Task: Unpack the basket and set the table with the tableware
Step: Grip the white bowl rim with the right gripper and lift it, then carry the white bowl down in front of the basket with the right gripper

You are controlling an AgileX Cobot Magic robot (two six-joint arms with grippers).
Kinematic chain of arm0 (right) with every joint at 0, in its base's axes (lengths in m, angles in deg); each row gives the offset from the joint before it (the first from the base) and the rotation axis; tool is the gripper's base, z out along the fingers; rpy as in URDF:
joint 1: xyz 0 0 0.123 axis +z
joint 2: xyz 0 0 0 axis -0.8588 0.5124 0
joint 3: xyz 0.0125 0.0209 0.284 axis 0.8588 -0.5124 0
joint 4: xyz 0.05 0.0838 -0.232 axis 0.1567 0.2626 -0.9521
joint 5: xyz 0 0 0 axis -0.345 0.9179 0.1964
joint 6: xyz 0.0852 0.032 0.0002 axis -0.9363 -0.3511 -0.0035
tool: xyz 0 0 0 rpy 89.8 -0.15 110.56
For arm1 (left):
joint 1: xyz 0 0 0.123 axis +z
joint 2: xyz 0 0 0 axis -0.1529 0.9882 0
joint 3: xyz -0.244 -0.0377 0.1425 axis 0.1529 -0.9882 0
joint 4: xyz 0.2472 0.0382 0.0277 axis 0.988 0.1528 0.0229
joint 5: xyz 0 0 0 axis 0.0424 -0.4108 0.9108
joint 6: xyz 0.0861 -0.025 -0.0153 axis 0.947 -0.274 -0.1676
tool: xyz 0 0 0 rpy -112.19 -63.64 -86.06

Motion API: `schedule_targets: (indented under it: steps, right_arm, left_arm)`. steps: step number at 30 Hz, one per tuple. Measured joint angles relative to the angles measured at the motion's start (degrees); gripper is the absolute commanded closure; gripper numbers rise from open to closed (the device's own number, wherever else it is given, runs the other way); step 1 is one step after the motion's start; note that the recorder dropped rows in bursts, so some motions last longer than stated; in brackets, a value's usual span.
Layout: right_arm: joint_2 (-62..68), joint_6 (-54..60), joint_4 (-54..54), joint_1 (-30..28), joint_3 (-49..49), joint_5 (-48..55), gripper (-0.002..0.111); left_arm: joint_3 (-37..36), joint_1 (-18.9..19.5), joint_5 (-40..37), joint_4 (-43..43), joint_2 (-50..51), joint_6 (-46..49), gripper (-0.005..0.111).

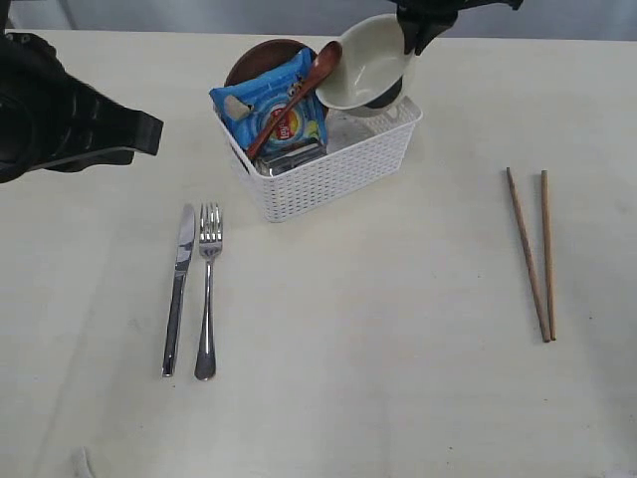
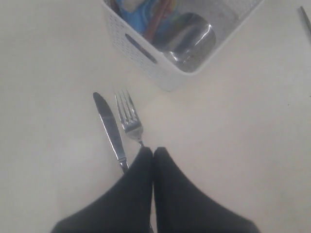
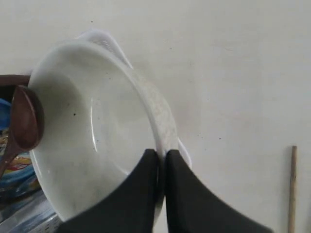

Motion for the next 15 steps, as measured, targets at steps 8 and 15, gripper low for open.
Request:
schedule_targets:
  steps: [8, 15]
  right_arm:
    - [0.00, 1.45, -1.41, 0.00, 0.00, 0.00, 0.105]
    - [-5.55, 1.45, -8.45, -0.35, 0.00, 0.00, 0.105]
  left_arm:
    - [0.00, 0.00, 0.00, 0.00, 0.00, -0.03, 0.107]
    - [0.00, 0.00, 0.07, 0.00, 0.00, -0.03, 0.107]
